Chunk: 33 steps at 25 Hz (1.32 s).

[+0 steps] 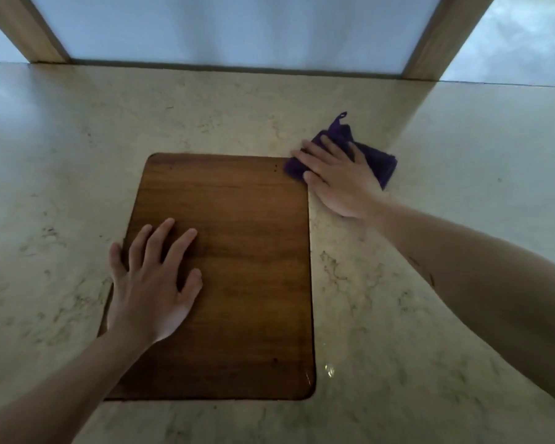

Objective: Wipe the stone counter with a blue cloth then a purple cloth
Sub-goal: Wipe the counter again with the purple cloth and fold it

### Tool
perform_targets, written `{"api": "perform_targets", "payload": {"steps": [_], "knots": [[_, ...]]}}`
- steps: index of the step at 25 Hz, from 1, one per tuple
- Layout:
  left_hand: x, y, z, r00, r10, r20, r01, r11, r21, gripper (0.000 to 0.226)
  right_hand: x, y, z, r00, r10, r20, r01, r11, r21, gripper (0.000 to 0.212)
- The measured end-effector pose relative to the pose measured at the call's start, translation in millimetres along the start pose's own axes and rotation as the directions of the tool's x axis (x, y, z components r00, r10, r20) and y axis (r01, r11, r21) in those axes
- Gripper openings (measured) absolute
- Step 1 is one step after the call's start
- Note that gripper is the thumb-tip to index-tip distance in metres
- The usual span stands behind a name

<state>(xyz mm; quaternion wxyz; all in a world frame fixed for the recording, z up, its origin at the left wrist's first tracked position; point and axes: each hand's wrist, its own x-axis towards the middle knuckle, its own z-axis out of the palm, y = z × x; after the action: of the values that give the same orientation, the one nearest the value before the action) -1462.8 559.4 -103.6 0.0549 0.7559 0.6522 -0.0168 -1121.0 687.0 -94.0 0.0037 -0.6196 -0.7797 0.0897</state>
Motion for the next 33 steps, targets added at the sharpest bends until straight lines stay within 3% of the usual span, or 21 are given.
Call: {"api": "perform_targets", "payload": {"steps": [7,15,20,25,29,33], "knots": [[-37.5,28.1,-16.0,0.993,-0.049,-0.107,0.048,0.999,-0.017,0.056,-207.8,-85.3,27.8,1.0,-0.011,0.022,0.011,1.0,0.018,0.05],[-238.0,85.5,-7.0,0.942,0.239,-0.237,-0.286,0.94,-0.186,0.044,-402.3,-179.2,60.7,0.992,0.106,0.067,-0.108,0.994,0.032,0.053],[-328.3,110.6,7.7,0.922,0.372,-0.109,-0.385,0.914,-0.131,0.038,-462.4,-223.9,71.1,0.972,0.226,0.058,-0.229,0.973,0.037,0.06],[-344.0,116.7,-1.7,0.922,0.377,0.085,-0.378,0.926,-0.001,0.048,-477.3,-242.4,63.3,0.93,0.321,0.179,-0.351,0.921,0.171,0.056],[-341.8,137.3,-12.5,0.971,0.227,0.076,-0.218,0.97,-0.112,0.042,-473.9,-231.2,35.5,0.912,0.308,0.272,-0.36,0.918,0.165,0.058],[-340.1,153.1,-14.7,0.985,0.139,0.101,-0.108,0.96,-0.26,0.032,-487.6,-228.9,35.1,0.94,0.288,0.184,-0.301,0.953,0.046,0.068]]}}
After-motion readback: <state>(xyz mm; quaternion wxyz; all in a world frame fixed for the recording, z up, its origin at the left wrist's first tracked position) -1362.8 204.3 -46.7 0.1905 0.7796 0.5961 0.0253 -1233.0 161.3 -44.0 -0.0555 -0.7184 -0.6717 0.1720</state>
